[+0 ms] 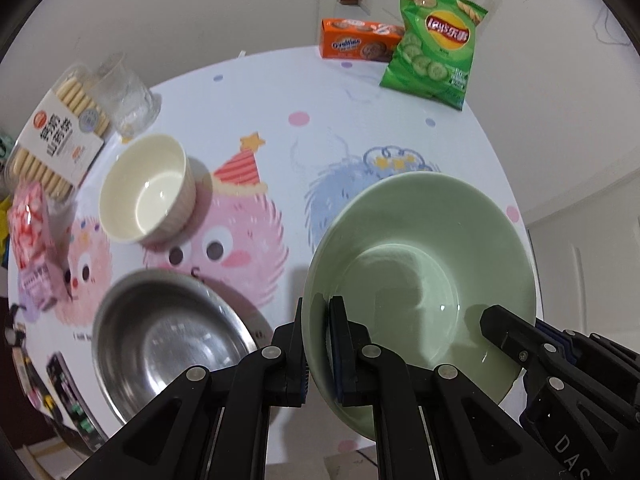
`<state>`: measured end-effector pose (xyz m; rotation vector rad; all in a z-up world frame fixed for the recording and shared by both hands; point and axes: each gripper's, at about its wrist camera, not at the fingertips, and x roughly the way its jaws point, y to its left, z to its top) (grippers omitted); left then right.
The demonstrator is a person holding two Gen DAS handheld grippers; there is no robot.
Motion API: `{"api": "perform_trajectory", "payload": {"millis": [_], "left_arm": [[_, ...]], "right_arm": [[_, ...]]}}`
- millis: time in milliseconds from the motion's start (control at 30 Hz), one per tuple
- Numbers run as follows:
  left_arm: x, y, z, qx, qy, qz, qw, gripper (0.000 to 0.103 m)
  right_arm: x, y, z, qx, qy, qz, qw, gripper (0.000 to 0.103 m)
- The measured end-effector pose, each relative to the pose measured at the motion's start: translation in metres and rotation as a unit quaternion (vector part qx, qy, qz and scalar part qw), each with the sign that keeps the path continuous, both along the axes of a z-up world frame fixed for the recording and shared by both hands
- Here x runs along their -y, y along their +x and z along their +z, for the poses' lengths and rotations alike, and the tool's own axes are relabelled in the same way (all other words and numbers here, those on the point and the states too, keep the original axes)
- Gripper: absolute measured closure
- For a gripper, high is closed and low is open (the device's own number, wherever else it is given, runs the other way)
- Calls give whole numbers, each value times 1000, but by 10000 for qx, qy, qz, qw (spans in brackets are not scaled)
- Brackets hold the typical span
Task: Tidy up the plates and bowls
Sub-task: 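Carry the green bowl with both grippers and lower it into the other green bowl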
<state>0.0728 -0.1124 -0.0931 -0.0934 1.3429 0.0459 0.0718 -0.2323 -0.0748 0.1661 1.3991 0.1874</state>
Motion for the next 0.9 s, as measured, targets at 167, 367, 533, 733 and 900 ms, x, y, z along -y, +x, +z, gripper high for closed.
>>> {"api": "perform_trajectory", "payload": {"millis": [167,367,533,733,900], "left_arm": [[5,-5,-12,-140,0,39,9999,95],[10,-6,-25,-201,-23,14,9998,95],[10,-1,-29,-166,-23,-8,9999,95],[11,1,-30,-102,48,-105,9999,95],[13,2,-31,-25,195,-200,9996,95]], "right_arm": [[5,-9,-12,-102,-30,72,9999,93],[9,-11,-24,-193,-49,61,9998,93],[11,-8,-30,-196,-47,19,9998,93],[12,-5,-36,-263,-23,-33,9996,93],[13,-5,-41,-311,20,-80,9995,93]]}}
